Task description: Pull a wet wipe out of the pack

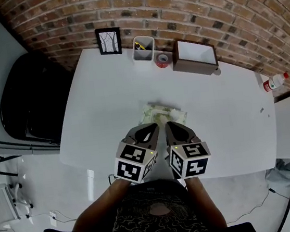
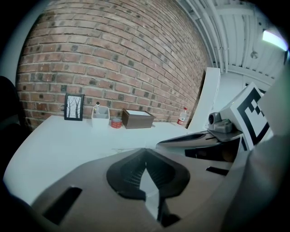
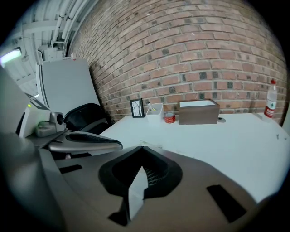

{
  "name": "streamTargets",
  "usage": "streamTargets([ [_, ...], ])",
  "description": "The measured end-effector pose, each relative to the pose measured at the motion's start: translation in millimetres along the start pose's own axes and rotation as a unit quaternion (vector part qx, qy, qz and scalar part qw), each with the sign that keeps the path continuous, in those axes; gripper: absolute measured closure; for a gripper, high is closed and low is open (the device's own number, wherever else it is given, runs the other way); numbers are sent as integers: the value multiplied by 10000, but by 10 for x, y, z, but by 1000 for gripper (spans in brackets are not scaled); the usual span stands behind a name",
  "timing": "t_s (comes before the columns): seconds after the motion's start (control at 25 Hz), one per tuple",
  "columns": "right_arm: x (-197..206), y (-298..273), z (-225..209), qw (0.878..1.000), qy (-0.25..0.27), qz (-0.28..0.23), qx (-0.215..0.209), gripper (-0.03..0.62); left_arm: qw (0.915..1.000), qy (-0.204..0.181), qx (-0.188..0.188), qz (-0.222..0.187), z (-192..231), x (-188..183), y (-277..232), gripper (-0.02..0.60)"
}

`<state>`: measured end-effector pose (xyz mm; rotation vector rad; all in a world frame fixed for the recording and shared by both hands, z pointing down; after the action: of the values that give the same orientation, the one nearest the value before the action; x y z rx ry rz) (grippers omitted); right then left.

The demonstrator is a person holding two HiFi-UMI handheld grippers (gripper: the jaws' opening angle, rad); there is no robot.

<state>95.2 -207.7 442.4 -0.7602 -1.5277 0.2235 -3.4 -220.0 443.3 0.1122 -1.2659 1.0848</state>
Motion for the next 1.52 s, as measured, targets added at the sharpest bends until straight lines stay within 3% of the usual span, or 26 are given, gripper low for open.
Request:
streamTargets([
  [0.72,13,412,352,9990,129,-350,256,577,9993,-190,199,-251,-194,39,414,569],
  [1.52,233,981,972,9961,340,-654,490,577,9972,-308,38,-685,-462,295,1104,569],
])
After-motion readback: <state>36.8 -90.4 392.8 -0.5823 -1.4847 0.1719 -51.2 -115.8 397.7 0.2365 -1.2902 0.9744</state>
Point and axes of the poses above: the fingertips, and each gripper's own axes: y backward along the fingers, z to its left, x out of its underside, the point moved 6 cm from there along y, backward along the fingers, and after that the axes turned 6 degrees about y, right-handed, at the moved point
